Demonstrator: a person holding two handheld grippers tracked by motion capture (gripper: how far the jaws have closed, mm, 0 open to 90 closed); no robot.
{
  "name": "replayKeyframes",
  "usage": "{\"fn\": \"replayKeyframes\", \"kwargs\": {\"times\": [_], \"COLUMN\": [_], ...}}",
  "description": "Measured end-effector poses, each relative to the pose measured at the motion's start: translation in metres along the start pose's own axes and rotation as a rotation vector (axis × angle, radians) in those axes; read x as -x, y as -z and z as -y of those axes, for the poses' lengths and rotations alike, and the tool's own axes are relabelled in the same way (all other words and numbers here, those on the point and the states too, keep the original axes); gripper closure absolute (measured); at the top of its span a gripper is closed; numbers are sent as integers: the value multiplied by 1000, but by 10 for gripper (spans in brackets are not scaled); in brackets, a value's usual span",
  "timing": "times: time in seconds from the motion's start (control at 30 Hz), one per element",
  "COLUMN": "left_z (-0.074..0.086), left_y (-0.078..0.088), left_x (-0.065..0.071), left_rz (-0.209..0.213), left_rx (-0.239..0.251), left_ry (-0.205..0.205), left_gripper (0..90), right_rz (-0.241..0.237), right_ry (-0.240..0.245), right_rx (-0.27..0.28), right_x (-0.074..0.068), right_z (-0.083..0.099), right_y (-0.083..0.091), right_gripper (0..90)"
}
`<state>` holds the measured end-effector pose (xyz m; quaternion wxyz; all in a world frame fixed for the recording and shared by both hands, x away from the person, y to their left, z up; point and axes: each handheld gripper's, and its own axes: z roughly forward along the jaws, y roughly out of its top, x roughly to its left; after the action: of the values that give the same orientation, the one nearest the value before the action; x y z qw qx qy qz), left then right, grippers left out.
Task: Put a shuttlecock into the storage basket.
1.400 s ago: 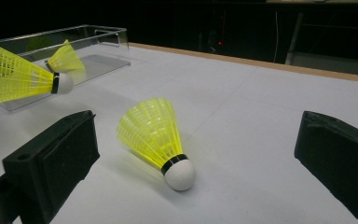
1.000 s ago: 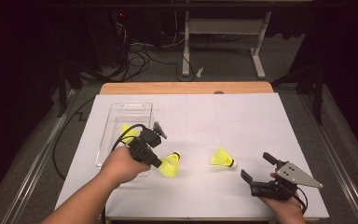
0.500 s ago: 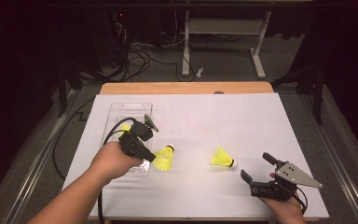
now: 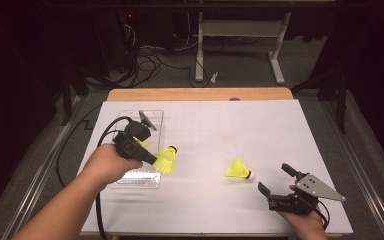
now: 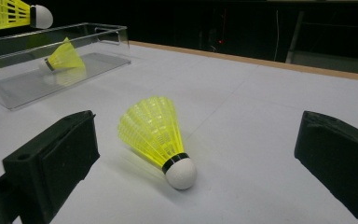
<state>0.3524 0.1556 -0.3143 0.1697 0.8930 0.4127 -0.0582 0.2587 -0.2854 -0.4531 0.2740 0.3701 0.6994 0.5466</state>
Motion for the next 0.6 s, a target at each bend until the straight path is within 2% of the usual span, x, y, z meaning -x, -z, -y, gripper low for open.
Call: {"fn": "replayKeyframes", "kwargs": {"times": [0.6], "left_z": [21], "left_y": [13], "left_x": [-35], "left_rz": [-27], "left_rx": [23], "left_ry": [93], "left_gripper": [898], "right_rz": [0], "right_ry": [1], "right_rx": [2], "right_x": [0], "right_z": [0], "right_y": [0], "right_gripper": [2]}}
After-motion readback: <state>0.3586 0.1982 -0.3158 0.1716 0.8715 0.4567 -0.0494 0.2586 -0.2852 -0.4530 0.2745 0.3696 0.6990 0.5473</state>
